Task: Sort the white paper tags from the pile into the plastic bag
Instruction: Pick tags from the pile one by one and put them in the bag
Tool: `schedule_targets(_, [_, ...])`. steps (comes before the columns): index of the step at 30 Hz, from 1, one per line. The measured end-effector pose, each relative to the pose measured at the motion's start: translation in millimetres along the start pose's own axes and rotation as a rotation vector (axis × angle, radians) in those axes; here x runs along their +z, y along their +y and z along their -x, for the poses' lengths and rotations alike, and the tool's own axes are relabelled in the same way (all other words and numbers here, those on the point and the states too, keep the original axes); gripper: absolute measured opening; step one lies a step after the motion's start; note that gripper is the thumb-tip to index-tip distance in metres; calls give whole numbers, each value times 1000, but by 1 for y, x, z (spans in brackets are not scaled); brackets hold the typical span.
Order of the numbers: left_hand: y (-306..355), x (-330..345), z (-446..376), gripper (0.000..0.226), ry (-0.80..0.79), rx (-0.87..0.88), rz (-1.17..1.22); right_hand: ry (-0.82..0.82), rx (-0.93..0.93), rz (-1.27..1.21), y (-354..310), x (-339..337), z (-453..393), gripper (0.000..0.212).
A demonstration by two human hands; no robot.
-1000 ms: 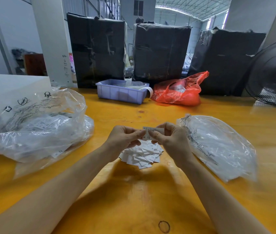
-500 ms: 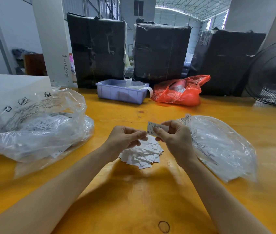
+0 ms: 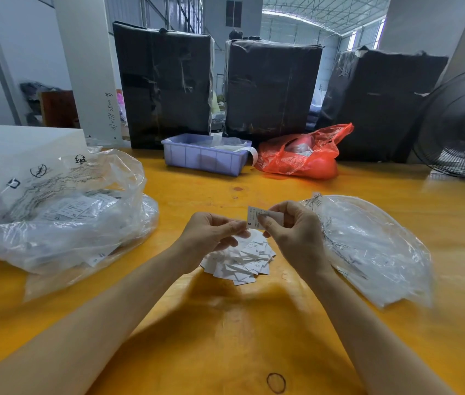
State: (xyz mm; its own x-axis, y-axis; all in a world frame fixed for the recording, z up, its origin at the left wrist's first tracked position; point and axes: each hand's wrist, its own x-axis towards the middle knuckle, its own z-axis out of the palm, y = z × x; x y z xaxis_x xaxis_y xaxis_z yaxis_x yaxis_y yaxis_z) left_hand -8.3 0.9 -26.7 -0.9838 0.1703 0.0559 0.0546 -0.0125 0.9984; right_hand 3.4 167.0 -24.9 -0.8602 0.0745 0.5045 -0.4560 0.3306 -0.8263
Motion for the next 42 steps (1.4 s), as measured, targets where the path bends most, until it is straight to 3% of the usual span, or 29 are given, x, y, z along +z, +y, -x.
schedule_targets(6, [1, 0, 0, 13, 4, 2, 5, -30, -16, 47, 0, 0, 1, 20])
schedule_targets(15, [-1, -1, 0, 6, 25, 10, -14, -188, 124, -89, -3, -2, 0, 11])
schedule_targets(21, [0, 0, 0, 7, 1, 15, -2, -106, 144, -160, -3, -3, -2, 12])
schedule_targets(30, [-2, -1, 0, 10, -15, 12, 3, -16, 37, -43, -3, -2, 0, 16])
schedule_targets(42, [-2, -3, -1, 13, -16, 16, -6, -19, -51, 116, -4, -2, 1, 23])
